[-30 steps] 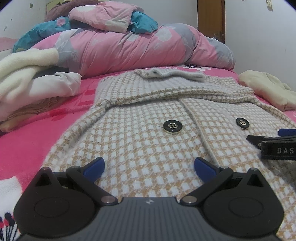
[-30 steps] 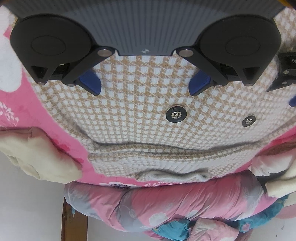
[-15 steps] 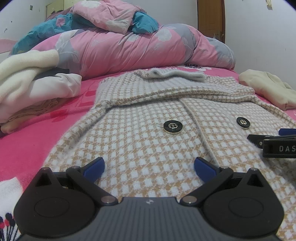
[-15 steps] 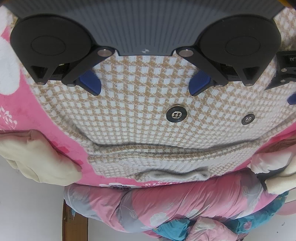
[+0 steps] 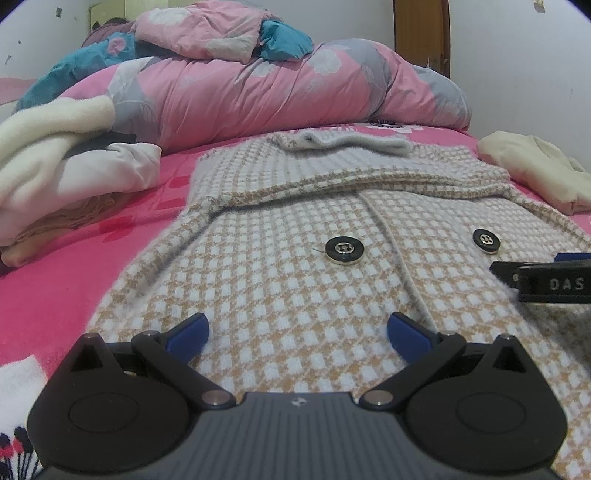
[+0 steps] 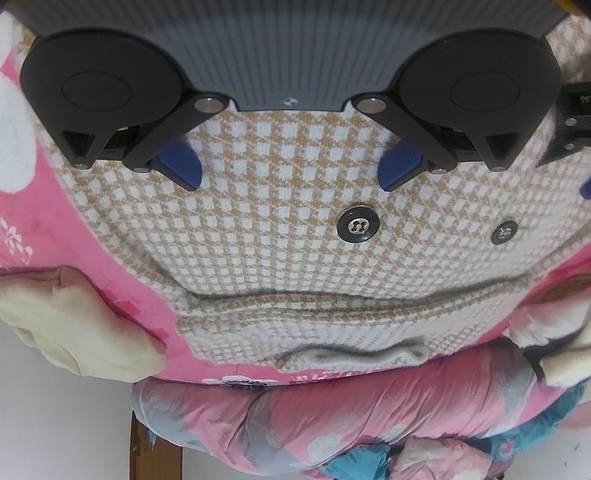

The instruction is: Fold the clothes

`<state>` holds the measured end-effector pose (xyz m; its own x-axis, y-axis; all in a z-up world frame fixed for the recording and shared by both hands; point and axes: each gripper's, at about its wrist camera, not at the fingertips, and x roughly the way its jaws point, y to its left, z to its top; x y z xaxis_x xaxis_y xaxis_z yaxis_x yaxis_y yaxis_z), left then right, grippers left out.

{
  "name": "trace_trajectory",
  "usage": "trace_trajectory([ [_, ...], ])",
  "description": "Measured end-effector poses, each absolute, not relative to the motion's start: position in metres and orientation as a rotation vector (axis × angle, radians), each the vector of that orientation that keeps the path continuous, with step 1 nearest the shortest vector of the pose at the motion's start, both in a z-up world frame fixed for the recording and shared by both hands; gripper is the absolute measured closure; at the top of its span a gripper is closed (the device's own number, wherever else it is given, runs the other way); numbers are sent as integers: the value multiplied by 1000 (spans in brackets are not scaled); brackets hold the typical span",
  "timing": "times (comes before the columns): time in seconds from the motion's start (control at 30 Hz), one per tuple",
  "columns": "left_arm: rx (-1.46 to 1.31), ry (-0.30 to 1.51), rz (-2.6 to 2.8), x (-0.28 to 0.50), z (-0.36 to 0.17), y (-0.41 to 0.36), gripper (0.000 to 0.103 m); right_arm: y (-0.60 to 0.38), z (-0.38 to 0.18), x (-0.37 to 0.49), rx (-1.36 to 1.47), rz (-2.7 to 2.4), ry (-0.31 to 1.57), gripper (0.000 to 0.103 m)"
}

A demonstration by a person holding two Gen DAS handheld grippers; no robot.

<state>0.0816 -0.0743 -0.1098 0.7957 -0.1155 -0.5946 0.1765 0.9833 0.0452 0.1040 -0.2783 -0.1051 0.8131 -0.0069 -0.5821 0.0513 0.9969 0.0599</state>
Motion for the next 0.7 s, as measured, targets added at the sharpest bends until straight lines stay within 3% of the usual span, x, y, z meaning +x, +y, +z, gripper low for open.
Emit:
trace_trajectory([
  [0.2,60,651,-244,49,-102,-58,0,-273,-100,72,41,-9,630,1],
  [0.47,108,649,-428,-50,-101,-23,2,-298,-102,-47,29,153,582,2],
  [0.6,15,645,-478,-81,-89,-6,5,-305,-85,-68,50,185,597,20],
  [0.7,-8,601,-458,-80,-79,-7,5,-303,-66,-60,81,214,551,25],
])
